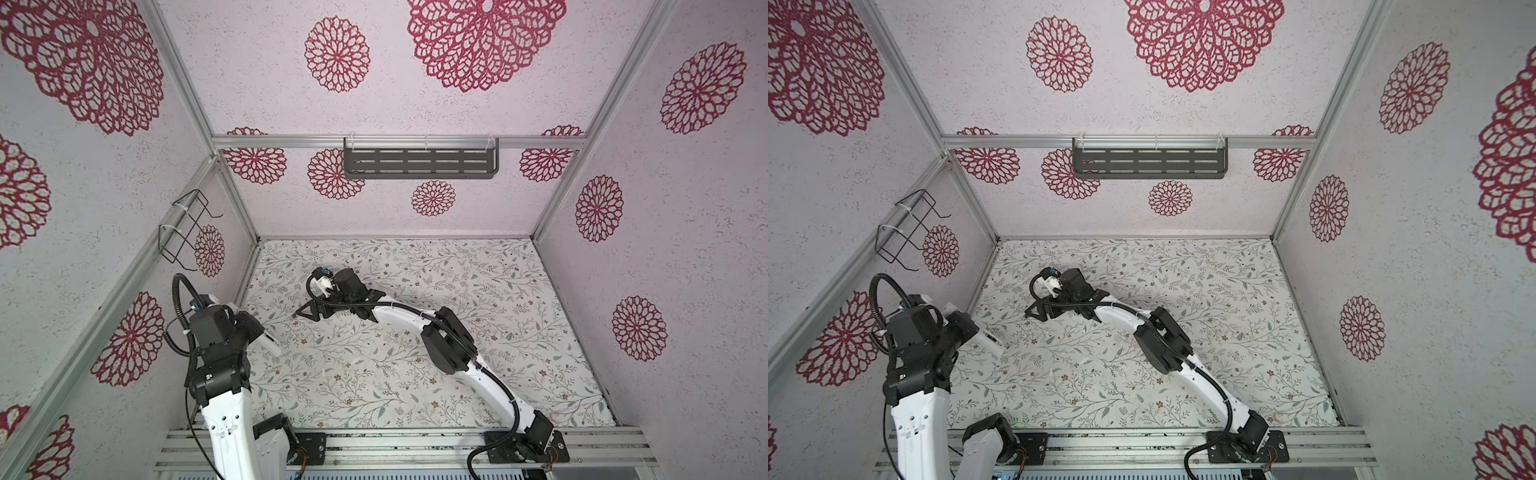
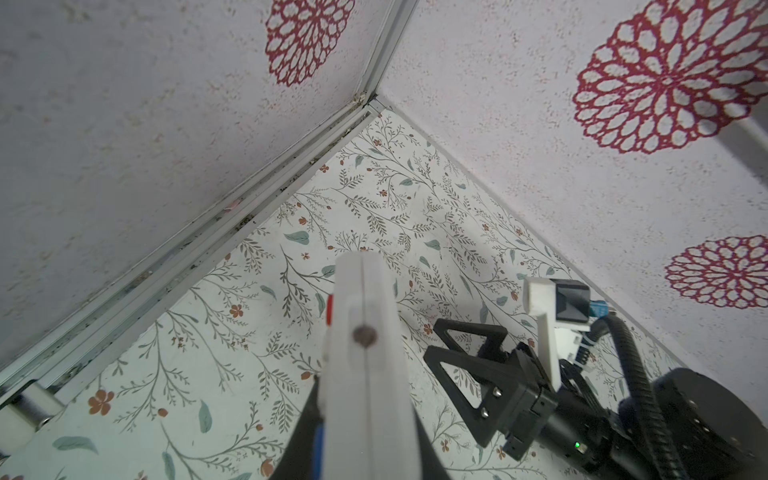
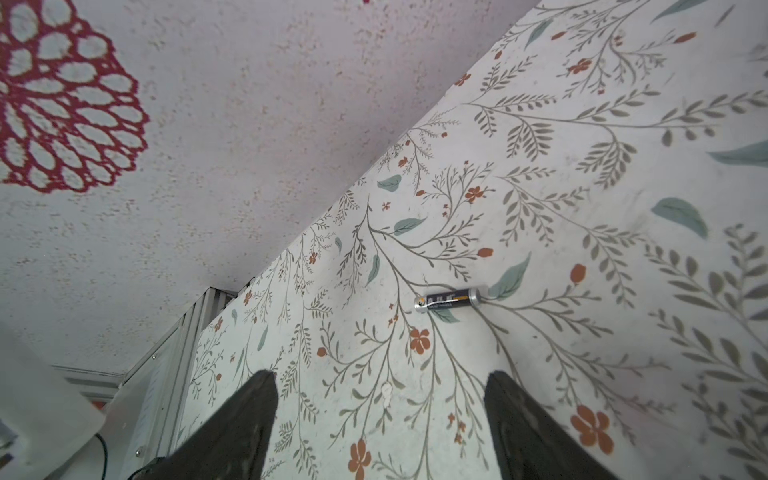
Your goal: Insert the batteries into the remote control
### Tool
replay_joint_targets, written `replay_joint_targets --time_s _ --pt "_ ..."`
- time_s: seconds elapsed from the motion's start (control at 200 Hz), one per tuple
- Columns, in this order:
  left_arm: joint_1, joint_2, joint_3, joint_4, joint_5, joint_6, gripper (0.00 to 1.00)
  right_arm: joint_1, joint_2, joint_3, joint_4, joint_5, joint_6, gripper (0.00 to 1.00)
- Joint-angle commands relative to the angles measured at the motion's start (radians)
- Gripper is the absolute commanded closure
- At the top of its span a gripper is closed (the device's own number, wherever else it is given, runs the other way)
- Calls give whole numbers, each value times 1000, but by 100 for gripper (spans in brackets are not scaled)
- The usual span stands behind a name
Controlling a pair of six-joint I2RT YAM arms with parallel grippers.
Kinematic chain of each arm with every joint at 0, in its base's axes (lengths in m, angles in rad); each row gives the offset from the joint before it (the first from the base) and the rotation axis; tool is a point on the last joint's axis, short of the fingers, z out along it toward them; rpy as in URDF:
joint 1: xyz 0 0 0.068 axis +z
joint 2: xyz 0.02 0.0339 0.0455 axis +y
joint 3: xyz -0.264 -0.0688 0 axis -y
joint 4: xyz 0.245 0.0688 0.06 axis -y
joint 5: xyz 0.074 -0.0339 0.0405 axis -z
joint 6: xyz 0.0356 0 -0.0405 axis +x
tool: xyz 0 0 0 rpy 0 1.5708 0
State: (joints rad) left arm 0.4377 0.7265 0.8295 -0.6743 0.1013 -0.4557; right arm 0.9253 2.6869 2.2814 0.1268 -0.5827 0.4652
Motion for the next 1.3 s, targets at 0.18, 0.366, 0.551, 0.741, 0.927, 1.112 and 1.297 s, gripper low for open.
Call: replay_joint_targets --time_s 0.18,0.366,0.551,0.741,0.927,1.112,1.297 --pt "7 -9 -4 133 275 15 88 -21 -15 17 152 -115 40 1" --pt "-26 16 -30 280 558 -10 87 -82 -350 -516 482 -182 70 1" --pt "-104 41 -49 393 718 -63 86 -131 -704 -888 496 -201 -50 1" --pt "-161 74 -124 669 829 -249 86 -88 -992 -1100 259 -53 -288 1" --pt "-304 118 -141 734 766 -253 86 17 -1122 -1112 23 191 -411 1" --pt "-433 167 -151 799 697 -261 85 72 -1132 -1077 -77 412 -388 1" --pt "-489 200 -158 840 660 -270 85 118 -1123 -1035 -157 546 -419 5"
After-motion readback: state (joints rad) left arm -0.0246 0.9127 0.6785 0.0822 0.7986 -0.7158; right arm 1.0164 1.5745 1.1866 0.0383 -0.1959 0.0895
